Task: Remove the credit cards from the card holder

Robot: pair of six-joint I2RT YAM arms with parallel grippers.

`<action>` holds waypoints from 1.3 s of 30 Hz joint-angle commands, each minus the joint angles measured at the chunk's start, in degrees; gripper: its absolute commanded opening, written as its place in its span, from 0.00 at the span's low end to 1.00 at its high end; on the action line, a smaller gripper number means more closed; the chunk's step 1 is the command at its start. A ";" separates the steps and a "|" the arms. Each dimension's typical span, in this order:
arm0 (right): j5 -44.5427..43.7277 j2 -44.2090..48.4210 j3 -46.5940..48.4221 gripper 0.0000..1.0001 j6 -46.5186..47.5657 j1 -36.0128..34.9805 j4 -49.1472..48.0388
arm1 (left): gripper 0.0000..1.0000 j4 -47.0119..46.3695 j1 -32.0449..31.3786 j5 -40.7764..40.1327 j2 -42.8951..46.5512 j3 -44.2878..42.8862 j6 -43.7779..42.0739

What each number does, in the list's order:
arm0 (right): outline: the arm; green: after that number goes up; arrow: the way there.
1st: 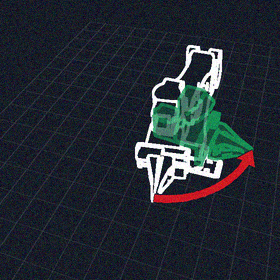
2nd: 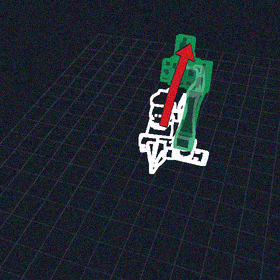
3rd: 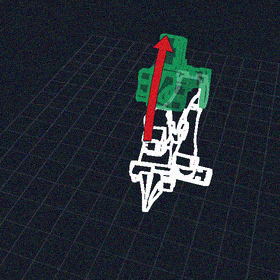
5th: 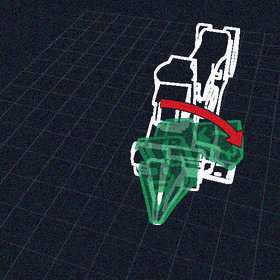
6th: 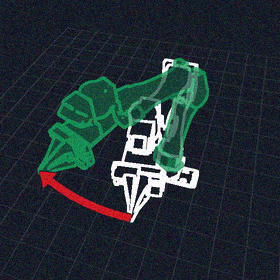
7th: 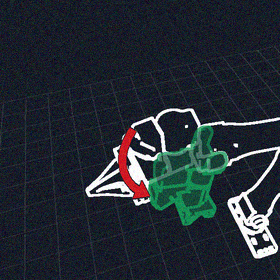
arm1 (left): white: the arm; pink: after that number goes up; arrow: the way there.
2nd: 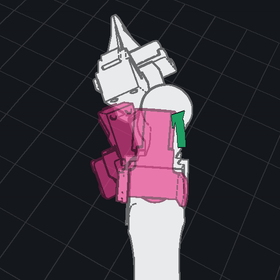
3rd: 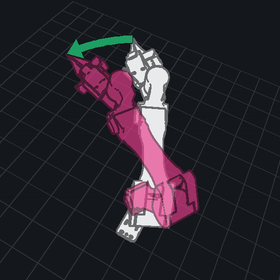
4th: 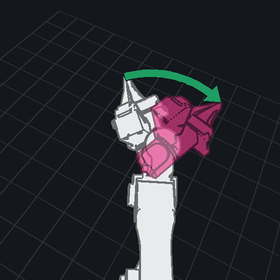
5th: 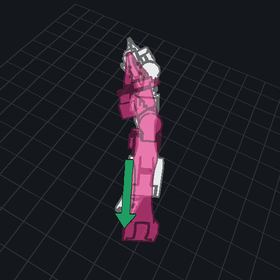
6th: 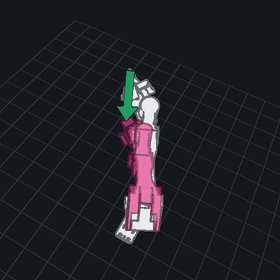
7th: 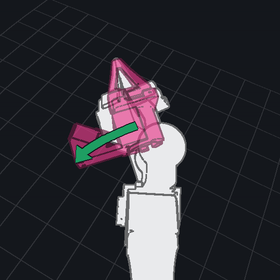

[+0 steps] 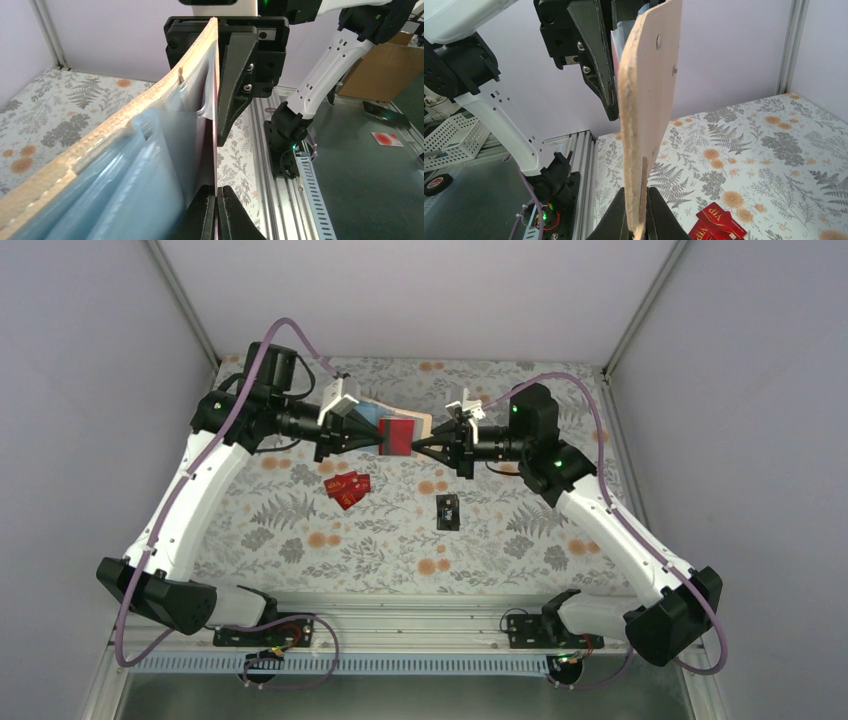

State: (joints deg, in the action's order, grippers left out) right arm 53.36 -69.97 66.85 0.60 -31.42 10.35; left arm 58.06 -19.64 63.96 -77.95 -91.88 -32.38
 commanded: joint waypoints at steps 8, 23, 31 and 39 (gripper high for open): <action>-1.03 2.07 -0.95 0.04 1.29 2.17 1.11 | 0.03 2.47 2.24 0.77 1.92 -0.61 -3.42; -7.66 1.75 -2.76 0.04 -3.99 12.76 4.62 | 0.02 -17.81 6.08 -61.68 2.18 20.55 -2.74; -7.22 -0.16 -2.88 0.04 -6.17 14.33 4.70 | 0.02 -42.63 -6.89 -96.98 -4.79 37.63 -9.92; -8.38 -1.23 -2.67 0.04 -8.64 15.61 7.31 | 0.44 -40.48 -14.17 -95.06 -12.57 42.10 -10.85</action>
State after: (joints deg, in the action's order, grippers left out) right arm 45.78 -70.15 64.10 -5.65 -17.10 16.19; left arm 15.68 -31.48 -30.89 -88.71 -50.50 -43.46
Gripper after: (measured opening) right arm 0.052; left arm 0.153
